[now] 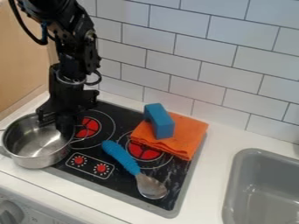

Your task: Move the pot to the top left of the burner

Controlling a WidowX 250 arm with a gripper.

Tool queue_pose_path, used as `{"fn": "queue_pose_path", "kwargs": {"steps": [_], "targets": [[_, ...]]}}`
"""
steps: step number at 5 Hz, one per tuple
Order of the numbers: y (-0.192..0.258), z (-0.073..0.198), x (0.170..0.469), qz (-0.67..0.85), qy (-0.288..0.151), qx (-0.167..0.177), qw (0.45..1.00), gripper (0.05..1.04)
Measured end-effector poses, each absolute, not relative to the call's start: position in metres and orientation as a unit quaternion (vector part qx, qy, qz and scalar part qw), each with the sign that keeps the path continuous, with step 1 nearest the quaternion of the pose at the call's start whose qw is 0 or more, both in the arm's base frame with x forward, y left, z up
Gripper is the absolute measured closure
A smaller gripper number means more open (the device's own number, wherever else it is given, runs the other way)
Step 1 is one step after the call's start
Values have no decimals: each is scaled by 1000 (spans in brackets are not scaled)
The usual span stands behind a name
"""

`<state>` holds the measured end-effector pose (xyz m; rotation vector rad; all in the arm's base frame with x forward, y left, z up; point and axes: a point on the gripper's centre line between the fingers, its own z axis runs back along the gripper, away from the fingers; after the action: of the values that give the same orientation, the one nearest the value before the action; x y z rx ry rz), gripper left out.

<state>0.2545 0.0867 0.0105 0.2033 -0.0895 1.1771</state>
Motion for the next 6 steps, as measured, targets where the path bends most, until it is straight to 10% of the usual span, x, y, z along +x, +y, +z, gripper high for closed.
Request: {"fn": "queue_pose_path", "kwargs": {"steps": [5,6], "targets": [[105,53,231,509,-44,103,854,1017],[109,79,265,505,-86,72,856,1017]]}}
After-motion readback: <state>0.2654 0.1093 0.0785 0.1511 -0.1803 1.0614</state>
